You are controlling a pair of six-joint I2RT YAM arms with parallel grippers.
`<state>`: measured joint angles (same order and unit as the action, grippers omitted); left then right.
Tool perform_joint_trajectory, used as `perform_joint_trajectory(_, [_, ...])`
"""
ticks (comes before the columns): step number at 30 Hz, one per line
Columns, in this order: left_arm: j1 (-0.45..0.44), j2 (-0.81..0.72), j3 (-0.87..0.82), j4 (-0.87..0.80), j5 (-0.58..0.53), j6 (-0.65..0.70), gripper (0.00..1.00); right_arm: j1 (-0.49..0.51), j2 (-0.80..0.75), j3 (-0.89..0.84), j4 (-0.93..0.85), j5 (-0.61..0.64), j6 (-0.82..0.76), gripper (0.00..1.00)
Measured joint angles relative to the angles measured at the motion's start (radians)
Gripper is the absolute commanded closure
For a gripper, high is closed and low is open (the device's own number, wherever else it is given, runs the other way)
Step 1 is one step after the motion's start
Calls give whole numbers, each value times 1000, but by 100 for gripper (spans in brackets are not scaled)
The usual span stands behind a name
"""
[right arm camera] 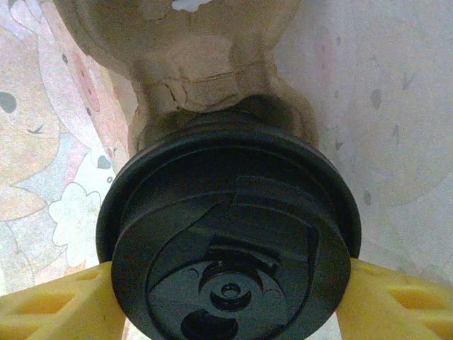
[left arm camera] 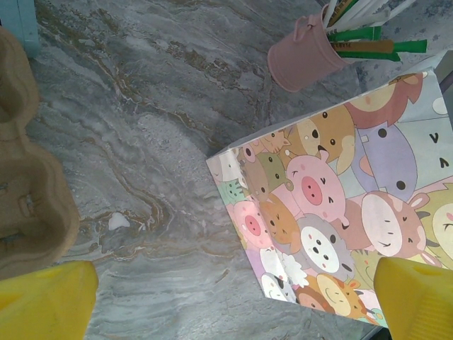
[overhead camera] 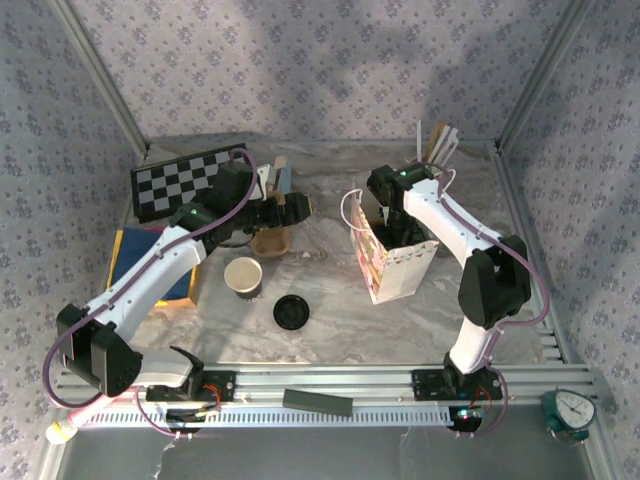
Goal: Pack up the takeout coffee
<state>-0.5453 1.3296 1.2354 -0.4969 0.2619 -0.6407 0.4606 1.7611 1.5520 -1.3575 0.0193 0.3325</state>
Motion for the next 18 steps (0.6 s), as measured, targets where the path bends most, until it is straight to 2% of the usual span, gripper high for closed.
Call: perform_joint_trajectory(18, [0, 0, 0, 0, 0, 0, 0, 3, -4, 1, -4, 8, 14, 27])
